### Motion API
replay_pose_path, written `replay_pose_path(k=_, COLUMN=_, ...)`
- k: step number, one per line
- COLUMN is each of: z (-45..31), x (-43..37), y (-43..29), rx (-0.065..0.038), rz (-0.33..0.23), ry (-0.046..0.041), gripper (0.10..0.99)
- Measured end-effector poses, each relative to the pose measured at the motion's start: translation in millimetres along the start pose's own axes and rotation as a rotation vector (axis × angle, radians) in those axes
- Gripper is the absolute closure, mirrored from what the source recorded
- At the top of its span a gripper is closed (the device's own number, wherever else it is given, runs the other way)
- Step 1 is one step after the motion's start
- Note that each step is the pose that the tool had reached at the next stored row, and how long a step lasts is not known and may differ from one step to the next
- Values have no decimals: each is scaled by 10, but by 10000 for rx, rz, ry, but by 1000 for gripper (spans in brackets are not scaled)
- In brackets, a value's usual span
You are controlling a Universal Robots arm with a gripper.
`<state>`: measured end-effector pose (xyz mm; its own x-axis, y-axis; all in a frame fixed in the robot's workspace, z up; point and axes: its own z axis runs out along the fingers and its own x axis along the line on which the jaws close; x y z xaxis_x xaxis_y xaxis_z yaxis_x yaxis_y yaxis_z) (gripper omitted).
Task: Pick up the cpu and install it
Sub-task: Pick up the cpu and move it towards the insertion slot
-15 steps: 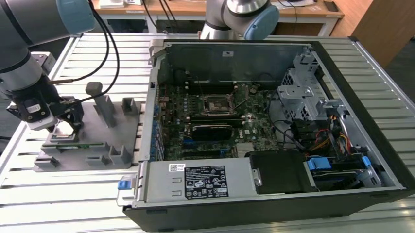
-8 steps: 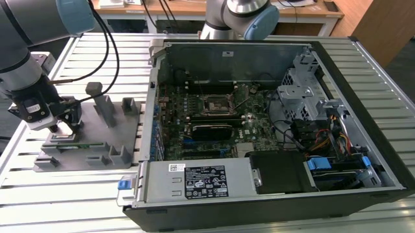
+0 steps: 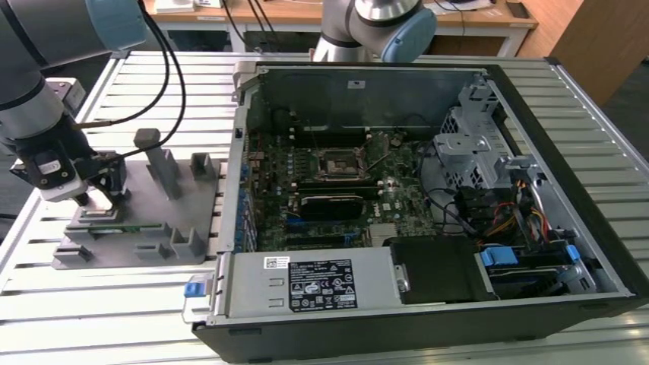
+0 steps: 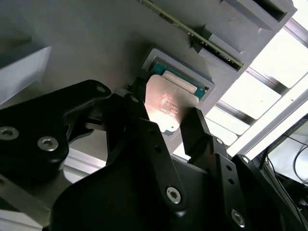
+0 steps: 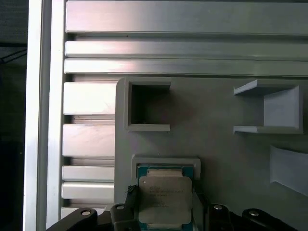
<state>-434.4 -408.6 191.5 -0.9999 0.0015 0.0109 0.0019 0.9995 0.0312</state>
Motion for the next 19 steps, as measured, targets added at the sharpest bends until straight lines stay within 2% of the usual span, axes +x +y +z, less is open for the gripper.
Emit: replay_pose_path(k=19, z=-54, x=0, y=2, rx=-1, rz=0, ry=-2, gripper=553)
